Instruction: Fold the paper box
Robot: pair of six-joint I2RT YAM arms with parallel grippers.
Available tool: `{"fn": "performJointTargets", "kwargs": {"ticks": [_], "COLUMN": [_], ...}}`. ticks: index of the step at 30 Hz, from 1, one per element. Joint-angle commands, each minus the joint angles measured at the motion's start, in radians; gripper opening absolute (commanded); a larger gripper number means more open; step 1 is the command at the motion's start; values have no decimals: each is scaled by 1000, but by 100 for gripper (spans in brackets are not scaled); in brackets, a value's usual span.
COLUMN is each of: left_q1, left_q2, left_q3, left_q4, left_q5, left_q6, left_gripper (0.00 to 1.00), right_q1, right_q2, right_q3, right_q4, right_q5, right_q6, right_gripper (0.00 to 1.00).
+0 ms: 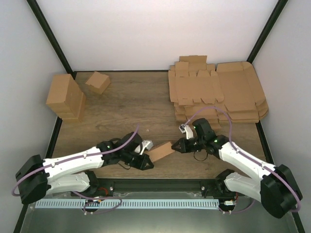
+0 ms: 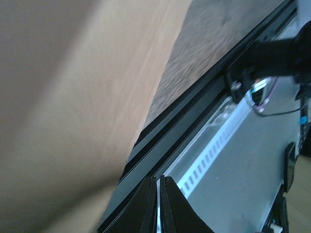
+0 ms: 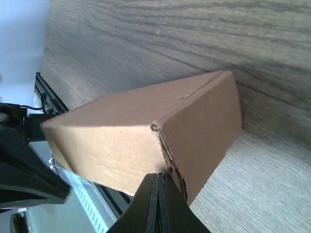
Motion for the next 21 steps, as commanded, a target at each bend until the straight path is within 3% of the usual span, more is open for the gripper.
{"fn": "performJointTargets", "kwargs": {"ticks": [1,4,8,10,11,13,14,21], "left_q1": [-14,-14,-13,-14,-13,-18,-29,-155], "left_q2": [-60,-54,-55,-36,-22,8,21,186], "left_q3": [129,209,247,246,244,242,242,315], "left_q4": [-43,-98,-149,-167,-178,-200,-202,-250], "left_q5": [-97,-101,-164,-190,-206,-257,-282,-459], "left_q6": [-33,-17,3,24,43,58,65,70], "left_gripper": [4,5,14,33,48,89,99,100], "right_q1": [7,33,50,50,50,50,50,50], "right_q2": [-48,-35,-52,-68,-76,-98,-107,-184], "right_q3": [-23,-31,-40,-32,-27,-20,-17,-7], "right_q4": [-72,-88,-96,-121,-129,-137,-136,-129], "right_q5": [61,79,104,144,160,178,183,236], "right_q6": [46,59,85,103,109,117,120,161], "right_gripper": [1,1,1,1,1,1,1,3]}}
